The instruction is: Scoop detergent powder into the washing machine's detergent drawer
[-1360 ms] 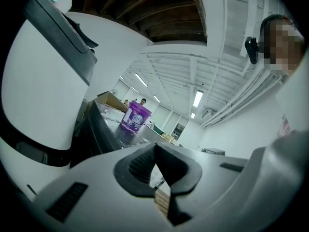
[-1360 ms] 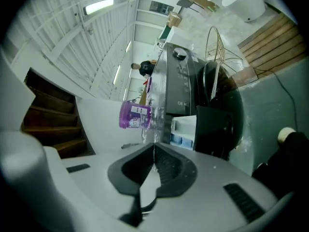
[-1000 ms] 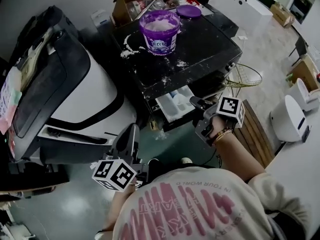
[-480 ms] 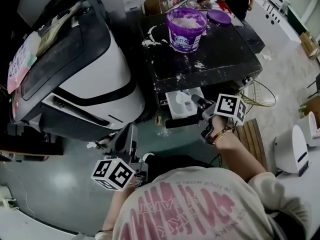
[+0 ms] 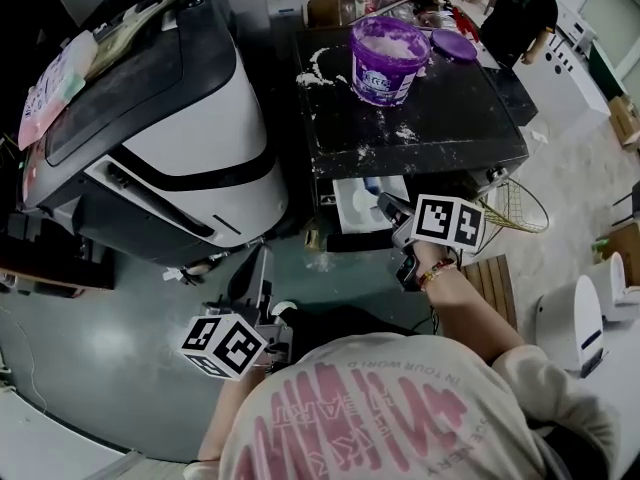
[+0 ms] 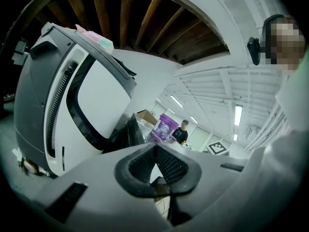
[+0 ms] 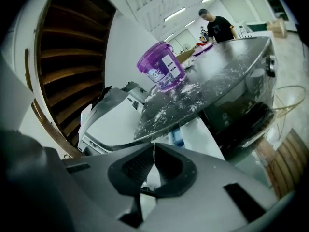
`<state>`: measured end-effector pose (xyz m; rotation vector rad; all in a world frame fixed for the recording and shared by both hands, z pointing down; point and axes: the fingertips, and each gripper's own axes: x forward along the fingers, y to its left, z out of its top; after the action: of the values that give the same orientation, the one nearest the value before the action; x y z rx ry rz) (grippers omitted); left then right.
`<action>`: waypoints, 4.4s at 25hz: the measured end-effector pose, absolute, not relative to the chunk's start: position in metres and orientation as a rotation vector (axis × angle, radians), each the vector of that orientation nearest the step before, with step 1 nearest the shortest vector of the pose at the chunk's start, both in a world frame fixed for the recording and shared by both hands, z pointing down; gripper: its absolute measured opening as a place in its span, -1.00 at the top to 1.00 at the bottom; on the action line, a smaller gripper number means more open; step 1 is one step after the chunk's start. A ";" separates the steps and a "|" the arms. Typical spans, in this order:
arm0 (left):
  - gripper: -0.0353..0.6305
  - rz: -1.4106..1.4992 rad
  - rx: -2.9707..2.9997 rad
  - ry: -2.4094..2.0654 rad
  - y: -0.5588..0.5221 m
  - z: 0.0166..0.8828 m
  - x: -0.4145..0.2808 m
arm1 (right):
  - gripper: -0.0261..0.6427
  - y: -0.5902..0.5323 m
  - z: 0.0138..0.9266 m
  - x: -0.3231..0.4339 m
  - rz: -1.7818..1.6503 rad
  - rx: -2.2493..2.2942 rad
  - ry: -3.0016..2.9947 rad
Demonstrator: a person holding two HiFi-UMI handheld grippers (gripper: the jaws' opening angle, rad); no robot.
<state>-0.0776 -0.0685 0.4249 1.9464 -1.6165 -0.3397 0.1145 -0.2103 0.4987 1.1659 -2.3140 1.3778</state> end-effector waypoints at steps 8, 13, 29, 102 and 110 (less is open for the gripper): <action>0.89 -0.352 1.936 -1.621 -0.065 0.427 -0.082 | 0.91 -0.203 0.501 0.104 1.133 1.098 -2.306; 0.89 -0.360 1.939 -1.615 -0.066 0.428 -0.085 | 0.91 -0.197 0.505 0.099 1.000 1.059 -2.278; 0.89 -0.387 1.908 -1.637 -0.054 0.432 -0.095 | 0.91 -0.172 0.517 0.071 0.424 0.819 -2.173; 0.89 -0.276 2.025 -1.554 -0.007 0.399 -0.130 | 0.91 -0.157 0.526 0.046 -0.693 0.644 -1.758; 0.89 -0.291 2.023 -1.528 0.008 0.404 -0.156 | 0.91 -0.161 0.527 0.052 -0.480 0.782 -1.766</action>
<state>-0.1564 0.0075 0.4036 2.0227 -1.5278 -0.2910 0.0520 -0.1611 0.5266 0.7816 -1.7658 -0.4801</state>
